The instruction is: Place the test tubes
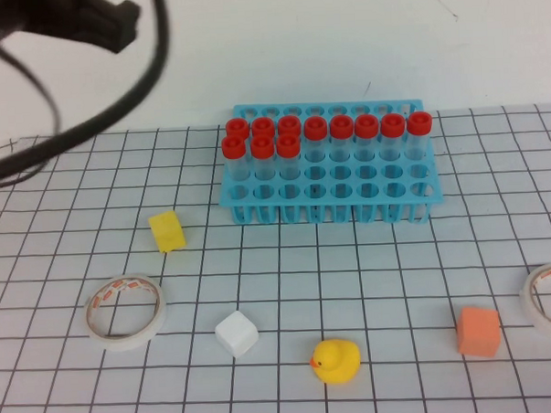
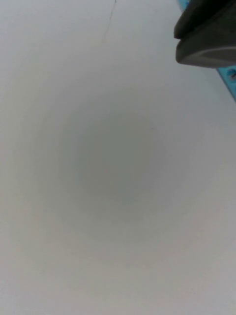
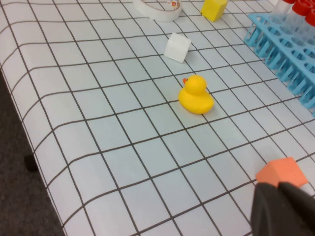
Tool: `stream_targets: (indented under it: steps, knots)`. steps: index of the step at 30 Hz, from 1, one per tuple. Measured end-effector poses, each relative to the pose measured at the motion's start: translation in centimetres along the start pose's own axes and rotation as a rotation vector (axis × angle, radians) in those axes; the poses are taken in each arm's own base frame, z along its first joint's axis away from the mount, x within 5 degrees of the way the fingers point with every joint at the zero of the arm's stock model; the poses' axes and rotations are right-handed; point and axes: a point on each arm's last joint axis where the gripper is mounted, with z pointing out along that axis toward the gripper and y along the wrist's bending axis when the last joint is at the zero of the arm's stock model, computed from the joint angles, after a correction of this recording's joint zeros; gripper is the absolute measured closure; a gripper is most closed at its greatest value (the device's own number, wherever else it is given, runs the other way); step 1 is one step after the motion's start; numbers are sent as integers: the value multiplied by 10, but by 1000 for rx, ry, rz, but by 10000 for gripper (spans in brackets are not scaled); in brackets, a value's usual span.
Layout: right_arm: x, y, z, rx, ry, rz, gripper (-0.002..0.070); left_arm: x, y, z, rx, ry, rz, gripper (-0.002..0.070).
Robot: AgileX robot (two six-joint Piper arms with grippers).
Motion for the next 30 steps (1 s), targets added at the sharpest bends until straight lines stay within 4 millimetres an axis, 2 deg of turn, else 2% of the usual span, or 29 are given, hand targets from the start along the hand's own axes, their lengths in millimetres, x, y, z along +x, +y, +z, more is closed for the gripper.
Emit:
stream_targets:
  steps: [5, 9, 12, 17, 18, 20, 25, 30]
  knots:
    - [0, 0, 0, 0, 0, 2, 678, -3, 7, -40, -15, 120, -1, 675]
    - [0, 0, 0, 0, 0, 2, 678, 14, 10, -64, -33, 222, -18, 675]
    - [0, 0, 0, 0, 0, 2, 678, 41, 11, -78, -66, 249, -65, 675]
    - [0, 0, 0, 0, 0, 3, 678, 92, 8, -104, -151, 181, -144, 675]
    - [0, 0, 0, 0, 0, 3, 678, 111, 3, -116, -175, 153, -162, 675]
    - [0, 0, 0, 0, 0, 4, 678, 132, -3, -127, -191, 132, -179, 675]
    - [0, 0, 0, -1, 2, 4, 678, 178, -22, -155, -204, 91, -210, 675]
    - [2, 1, 1, -3, 7, 4, 678, 224, -39, -173, -200, 103, -224, 675]
